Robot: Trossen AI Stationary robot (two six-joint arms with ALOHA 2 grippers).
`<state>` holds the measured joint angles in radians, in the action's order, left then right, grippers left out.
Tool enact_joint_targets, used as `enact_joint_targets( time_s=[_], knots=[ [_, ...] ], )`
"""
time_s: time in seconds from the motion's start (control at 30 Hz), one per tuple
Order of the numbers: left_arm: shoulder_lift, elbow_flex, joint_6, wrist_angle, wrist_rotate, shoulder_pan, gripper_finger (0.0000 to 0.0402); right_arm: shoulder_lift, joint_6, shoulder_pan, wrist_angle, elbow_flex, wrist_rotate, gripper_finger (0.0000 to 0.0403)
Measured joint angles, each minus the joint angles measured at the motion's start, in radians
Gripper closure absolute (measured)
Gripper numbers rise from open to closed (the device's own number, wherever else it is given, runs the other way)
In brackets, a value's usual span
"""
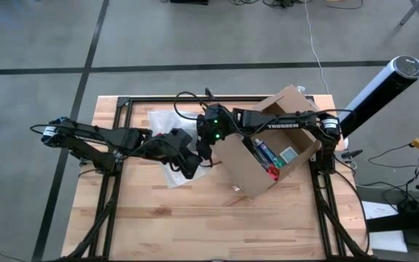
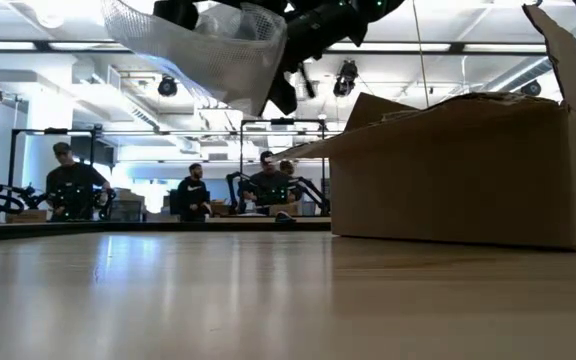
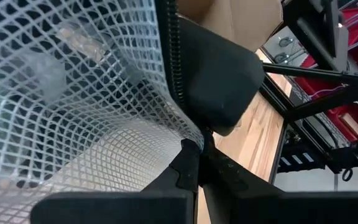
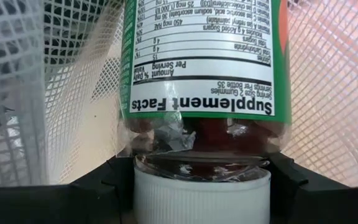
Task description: Unpack boxes
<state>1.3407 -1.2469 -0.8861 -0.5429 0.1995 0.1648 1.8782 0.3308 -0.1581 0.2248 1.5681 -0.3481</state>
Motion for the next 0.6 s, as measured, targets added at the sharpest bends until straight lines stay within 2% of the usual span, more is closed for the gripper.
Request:
enact_joint_targets(
  time_s=[0.07,0.23,0.33,0.47,0.6],
  knots=[
    [0.000,0.000,0.007,-0.001,0.000,0.000,0.0402,0.000,-0.005,0.000,-0.003,0.000,-0.002,0.0200],
    [0.000,0.000,0.021,0.000,0.002,0.000,0.0402,0.000,-0.010,0.002,-0.031,0.000,-0.036,0.0133],
    [0.000,0.000,0.025,-0.001,0.004,-0.001,0.0402,0.000,-0.018,0.002,-0.033,0.000,-0.043,0.0106],
    [0.000,0.000,0.031,-0.002,0.011,-0.001,0.0402,0.000,-0.021,0.001,-0.033,0.000,-0.058,0.0096],
    [0.000,0.000,0.037,-0.001,0.011,-0.001,0.0402,-0.015,-0.018,-0.001,-0.035,0.000,-0.098,0.0103]
  ],
)
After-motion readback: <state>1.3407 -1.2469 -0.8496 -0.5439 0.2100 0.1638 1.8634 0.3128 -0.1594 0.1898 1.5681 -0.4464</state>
